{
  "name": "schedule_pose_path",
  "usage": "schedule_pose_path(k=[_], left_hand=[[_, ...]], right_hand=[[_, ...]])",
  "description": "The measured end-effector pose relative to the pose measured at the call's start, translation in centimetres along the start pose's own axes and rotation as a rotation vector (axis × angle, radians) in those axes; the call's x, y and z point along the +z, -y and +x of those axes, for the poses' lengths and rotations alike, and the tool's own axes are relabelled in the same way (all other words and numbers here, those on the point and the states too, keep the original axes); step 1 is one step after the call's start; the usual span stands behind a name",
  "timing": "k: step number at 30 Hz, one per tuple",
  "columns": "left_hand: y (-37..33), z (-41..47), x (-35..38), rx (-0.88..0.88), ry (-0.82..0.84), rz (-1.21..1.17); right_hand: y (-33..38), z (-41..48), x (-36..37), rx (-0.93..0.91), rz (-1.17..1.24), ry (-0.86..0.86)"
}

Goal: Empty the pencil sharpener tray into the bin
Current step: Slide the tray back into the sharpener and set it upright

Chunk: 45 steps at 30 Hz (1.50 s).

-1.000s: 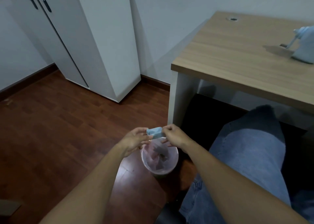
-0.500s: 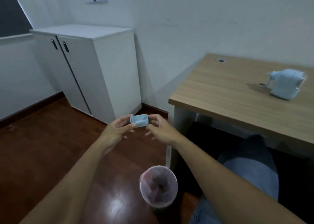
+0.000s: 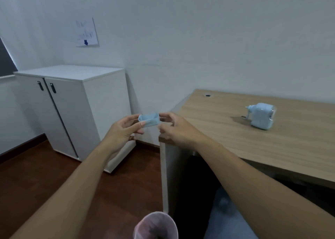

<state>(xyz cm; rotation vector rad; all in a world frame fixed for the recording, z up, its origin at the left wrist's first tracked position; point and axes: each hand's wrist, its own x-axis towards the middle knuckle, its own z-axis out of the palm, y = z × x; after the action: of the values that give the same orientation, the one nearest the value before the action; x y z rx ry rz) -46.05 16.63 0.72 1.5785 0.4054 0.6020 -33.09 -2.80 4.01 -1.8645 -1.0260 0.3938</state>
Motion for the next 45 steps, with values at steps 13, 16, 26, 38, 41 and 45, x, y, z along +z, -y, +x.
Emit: schedule_pose_path(k=[13, 16, 26, 38, 41, 45], left_hand=[[-2.3, 4.6, 16.3, -0.042, 0.329, 0.019], [-1.8, 5.3, 20.4, -0.067, 0.349, -0.006], [-0.9, 9.1, 28.2, 0.009, 0.464, 0.2], [0.1, 15.4, 33.1, -0.022, 0.688, 0.194], [0.0, 17.1, 33.8, -0.032, 0.72, 0.198], [0.1, 18.9, 34.2, -0.053, 0.736, 0.197]], right_hand=[[-5.4, -5.0, -17.6, 0.113, -0.252, -0.368], [-7.6, -6.4, -20.4, 0.171, -0.359, -0.548], [-17.0, -8.1, -26.9, 0.329, -0.168, -0.457], [-22.2, -3.0, -32.7, 0.171, -0.19, -0.312], [-23.5, -1.7, -33.9, 0.17, -0.177, -0.306], [-24.8, -0.6, -35.3, 0.145, -0.133, -0.298]])
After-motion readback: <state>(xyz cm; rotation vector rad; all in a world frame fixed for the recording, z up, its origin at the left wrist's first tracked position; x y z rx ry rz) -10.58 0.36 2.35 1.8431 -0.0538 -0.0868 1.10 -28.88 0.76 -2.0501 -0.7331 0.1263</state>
